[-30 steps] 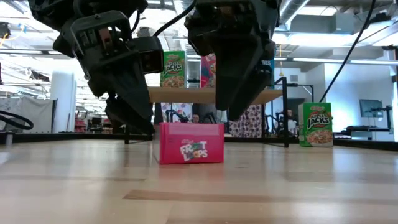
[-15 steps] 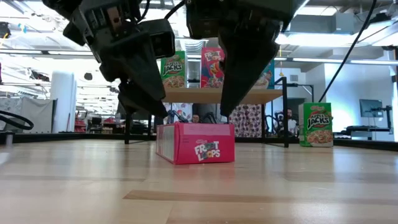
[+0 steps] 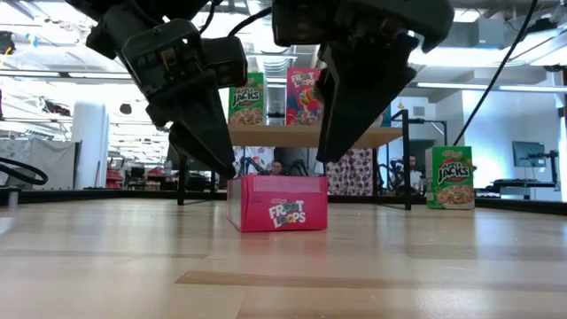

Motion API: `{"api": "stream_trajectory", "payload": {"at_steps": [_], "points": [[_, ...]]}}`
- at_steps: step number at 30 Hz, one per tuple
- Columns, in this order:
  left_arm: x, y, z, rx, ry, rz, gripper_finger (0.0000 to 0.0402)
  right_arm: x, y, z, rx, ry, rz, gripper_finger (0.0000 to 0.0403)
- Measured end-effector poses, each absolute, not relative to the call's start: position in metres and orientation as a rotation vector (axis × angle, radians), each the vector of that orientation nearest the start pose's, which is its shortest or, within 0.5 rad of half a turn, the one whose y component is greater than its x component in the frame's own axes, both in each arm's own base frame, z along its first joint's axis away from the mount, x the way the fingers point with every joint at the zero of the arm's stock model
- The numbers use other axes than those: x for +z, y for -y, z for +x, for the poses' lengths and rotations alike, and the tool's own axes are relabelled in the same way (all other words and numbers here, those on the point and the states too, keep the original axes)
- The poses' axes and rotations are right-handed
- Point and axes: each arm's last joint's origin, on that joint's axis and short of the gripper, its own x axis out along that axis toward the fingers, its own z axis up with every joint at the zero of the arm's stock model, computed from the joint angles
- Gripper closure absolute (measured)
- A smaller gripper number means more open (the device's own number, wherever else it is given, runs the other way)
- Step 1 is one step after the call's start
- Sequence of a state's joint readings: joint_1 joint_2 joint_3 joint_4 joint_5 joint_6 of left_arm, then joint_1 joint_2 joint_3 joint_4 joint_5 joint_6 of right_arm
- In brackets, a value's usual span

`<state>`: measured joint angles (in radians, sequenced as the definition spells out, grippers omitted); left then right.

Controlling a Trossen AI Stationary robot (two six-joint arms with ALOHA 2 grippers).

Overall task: Stack cereal on shelf
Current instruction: Put the red cereal box on the shelf aligned with the other red cereal boxes

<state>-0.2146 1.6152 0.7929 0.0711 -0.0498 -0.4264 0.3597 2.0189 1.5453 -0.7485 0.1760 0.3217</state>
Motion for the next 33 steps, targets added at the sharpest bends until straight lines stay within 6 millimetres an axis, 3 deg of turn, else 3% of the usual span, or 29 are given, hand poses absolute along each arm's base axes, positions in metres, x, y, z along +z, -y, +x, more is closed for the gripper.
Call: {"api": "stream_trajectory", "payload": {"at_steps": [9,17,21,33], "points": [[0.165,0.065,0.307,0.019,-0.743,-0.316,0.0223,0.175,-0.139,0.382,-0.192,-1.179,0.176,0.0148],[0.188,0.064,0.301,-0.007,-0.665,-0.319,0.0223,0.172,-0.15,0.377,-0.188,-1.174,0.196,0.0148],[0.195,0.056,0.299,0.078,-0.636,-0.279,0.0223,0.172,-0.151,0.377,-0.171,-1.171,0.175,0.0148],[0.187,0.019,0.298,0.234,-0.7,-0.292,0.0223,0.174,-0.149,0.384,-0.177,-1.112,0.235,0.0148]]}}
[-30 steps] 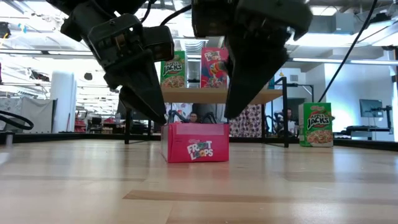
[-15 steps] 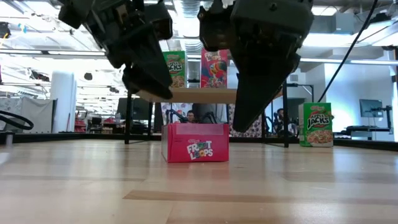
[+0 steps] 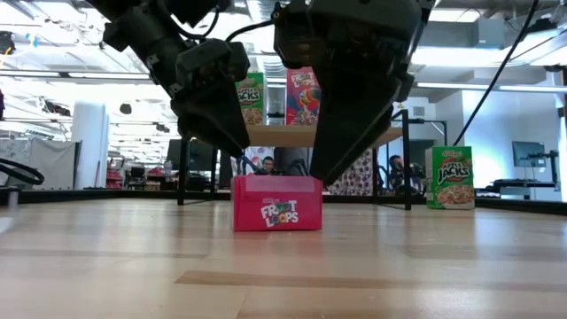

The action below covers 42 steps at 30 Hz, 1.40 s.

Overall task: Stack cereal on shelf
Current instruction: Put the red cereal box on the shelf aligned with the other red cereal boxes

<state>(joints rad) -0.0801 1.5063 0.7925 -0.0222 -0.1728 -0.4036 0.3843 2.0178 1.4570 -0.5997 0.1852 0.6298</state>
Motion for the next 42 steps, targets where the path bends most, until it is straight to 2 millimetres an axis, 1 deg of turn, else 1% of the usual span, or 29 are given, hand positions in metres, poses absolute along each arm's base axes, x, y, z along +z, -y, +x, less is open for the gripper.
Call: {"api": "stream_trajectory", "payload": {"at_steps": [8,14,19,23,27,29,33,35,37,38,42], "points": [[0.184,0.015,0.295,0.255,-0.751,-0.288,0.0223,0.174,-0.149,0.384,-0.226,-1.107,0.312,0.0148],[0.184,0.014,0.296,0.256,-0.743,-0.285,0.0223,0.174,-0.152,0.383,-0.274,-1.125,0.487,0.0148],[0.185,0.008,0.297,0.265,-0.723,-0.281,0.0223,0.174,-0.158,0.381,-0.304,-1.127,0.595,0.0148],[0.185,0.002,0.297,0.263,-0.73,-0.288,0.0223,0.175,-0.159,0.383,-0.333,-1.1,0.675,0.0148],[0.185,0.002,0.297,0.247,-0.736,-0.281,0.0223,0.177,-0.159,0.388,-0.353,-1.039,0.732,0.0148],[0.184,0.002,0.297,0.247,-0.738,-0.281,0.0223,0.177,-0.16,0.389,-0.354,-1.025,0.744,0.0148],[0.177,0.002,0.297,0.253,-0.77,-0.277,0.0223,0.177,-0.16,0.389,-0.366,-1.019,0.753,0.0148],[0.173,0.002,0.302,0.252,-0.762,-0.278,0.0223,0.178,-0.16,0.389,-0.372,-1.004,0.752,0.0148],[0.165,0.001,0.301,0.261,-0.811,-0.274,0.0223,0.178,-0.16,0.39,-0.378,-0.994,0.756,0.0148],[0.162,0.001,0.303,0.257,-0.807,-0.277,0.0223,0.178,-0.16,0.39,-0.374,-0.987,0.759,0.0148],[0.159,0.0,0.306,0.258,-0.795,-0.292,0.0223,0.177,-0.161,0.389,-0.379,-0.985,0.759,0.0148]]}}
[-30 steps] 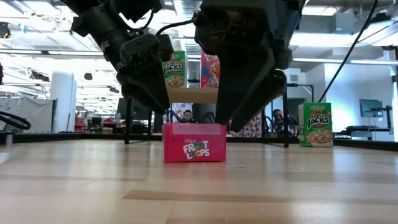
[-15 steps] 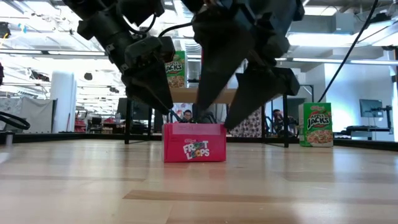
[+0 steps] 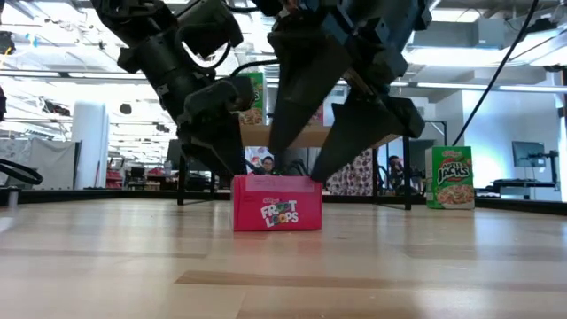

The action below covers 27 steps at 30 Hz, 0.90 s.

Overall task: Stack cereal on shelf
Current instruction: Put the red cereal box on the shelf aligned with the other red cereal boxes

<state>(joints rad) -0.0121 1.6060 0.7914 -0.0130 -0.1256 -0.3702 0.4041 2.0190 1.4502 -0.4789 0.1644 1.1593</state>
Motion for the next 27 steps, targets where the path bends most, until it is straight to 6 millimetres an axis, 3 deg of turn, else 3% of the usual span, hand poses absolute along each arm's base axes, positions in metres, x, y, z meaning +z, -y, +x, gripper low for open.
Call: {"api": "stream_trajectory", "payload": {"at_steps": [9,27], "points": [[0.158,-0.007,0.306,0.289,-0.787,-0.296,0.0223,0.151,-0.167,0.395,-0.392,-1.016,0.767,0.0148],[0.159,-0.005,0.307,0.254,-0.783,-0.319,0.0223,0.153,-0.156,0.4,-0.446,-0.939,0.732,0.0148]]}}
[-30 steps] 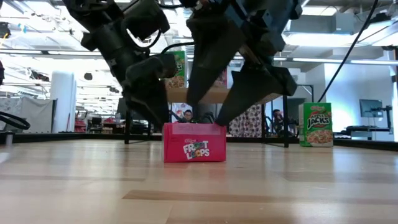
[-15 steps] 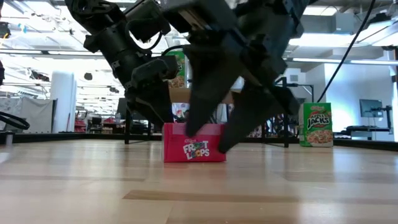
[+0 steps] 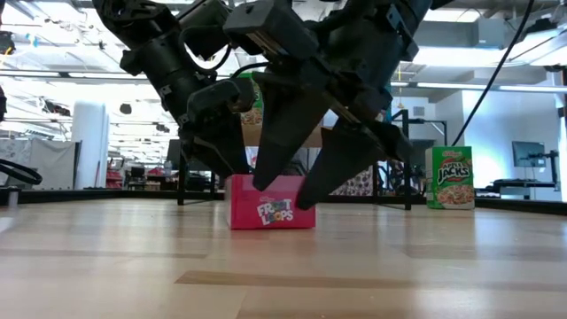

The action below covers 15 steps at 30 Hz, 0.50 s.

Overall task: Stack cereal on shelf
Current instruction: Put the red cereal box on the shelf aligned with the other red cereal boxes

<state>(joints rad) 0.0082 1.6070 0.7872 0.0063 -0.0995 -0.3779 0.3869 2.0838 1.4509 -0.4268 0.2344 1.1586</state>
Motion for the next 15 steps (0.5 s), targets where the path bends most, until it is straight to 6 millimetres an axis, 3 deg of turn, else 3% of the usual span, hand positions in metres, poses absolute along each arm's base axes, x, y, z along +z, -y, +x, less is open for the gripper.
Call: {"api": "stream_trajectory", "payload": {"at_steps": [15], "points": [[0.148,-0.005,0.309,0.228,-0.836,-0.334,0.0223,0.157,-0.156,0.405,-0.403,-0.9,0.695,0.0148]]}}
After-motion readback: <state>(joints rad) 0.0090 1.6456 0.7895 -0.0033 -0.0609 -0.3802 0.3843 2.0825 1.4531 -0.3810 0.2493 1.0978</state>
